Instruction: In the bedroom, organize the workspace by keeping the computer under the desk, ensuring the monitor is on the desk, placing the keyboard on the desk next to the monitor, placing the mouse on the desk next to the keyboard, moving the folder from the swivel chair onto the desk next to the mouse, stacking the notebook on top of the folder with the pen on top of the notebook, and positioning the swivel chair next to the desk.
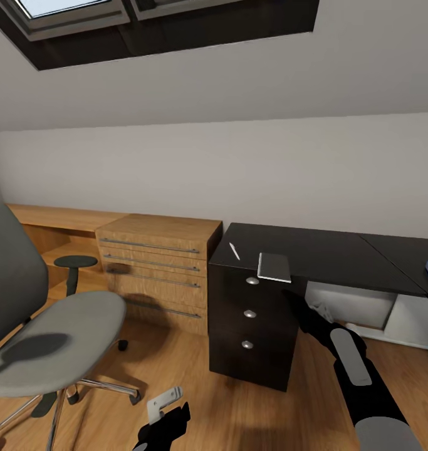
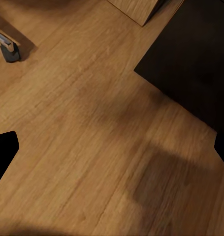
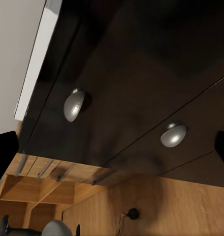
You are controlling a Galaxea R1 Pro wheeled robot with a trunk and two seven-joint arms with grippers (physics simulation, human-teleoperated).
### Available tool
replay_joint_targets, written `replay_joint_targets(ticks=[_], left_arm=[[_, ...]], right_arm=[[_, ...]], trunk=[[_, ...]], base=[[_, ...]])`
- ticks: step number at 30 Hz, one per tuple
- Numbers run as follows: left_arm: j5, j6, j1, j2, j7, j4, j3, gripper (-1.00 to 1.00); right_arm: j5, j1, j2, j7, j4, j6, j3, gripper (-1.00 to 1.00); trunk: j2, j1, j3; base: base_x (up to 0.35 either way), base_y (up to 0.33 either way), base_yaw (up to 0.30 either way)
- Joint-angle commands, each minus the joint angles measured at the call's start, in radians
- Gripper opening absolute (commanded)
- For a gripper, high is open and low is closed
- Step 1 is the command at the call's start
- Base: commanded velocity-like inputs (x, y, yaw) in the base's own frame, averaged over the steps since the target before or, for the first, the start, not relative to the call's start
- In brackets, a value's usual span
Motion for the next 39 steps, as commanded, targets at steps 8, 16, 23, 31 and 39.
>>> replay_joint_targets(ticks=[8,16,23,31,39], left_arm=[[0.008,-0.007,-0.002,-0.001,0.003,-0.001,-0.003,1.00],[0.008,-0.007,-0.002,-0.001,0.003,-0.001,-0.003,1.00],[0.009,-0.007,-0.002,-0.001,0.002,0.000,-0.003,1.00],[0.008,-0.007,-0.002,-0.001,0.000,0.006,-0.004,1.00],[0.008,-0.007,-0.002,-0.002,-0.001,0.007,-0.009,1.00]], right_arm=[[-0.014,-0.001,0.000,0.098,-0.006,0.003,-0.003,1.00],[-0.012,-0.001,-0.001,0.178,-0.002,0.003,-0.003,1.00],[-0.011,-0.001,-0.002,0.187,-0.001,0.002,-0.002,1.00],[-0.011,-0.001,-0.002,0.186,0.026,0.002,-0.004,1.00],[-0.011,-0.001,-0.002,0.186,0.122,-0.001,-0.014,1.00]], trunk=[[-0.001,0.000,-0.001],[-0.001,0.000,-0.001],[-0.001,0.000,-0.001],[-0.001,0.000,-0.001],[-0.001,0.000,-0.001]], base=[[0.000,0.000,0.000],[0.000,0.000,0.000],[0.000,0.000,0.000],[0.082,0.006,0.000],[0.055,0.002,0.000]])
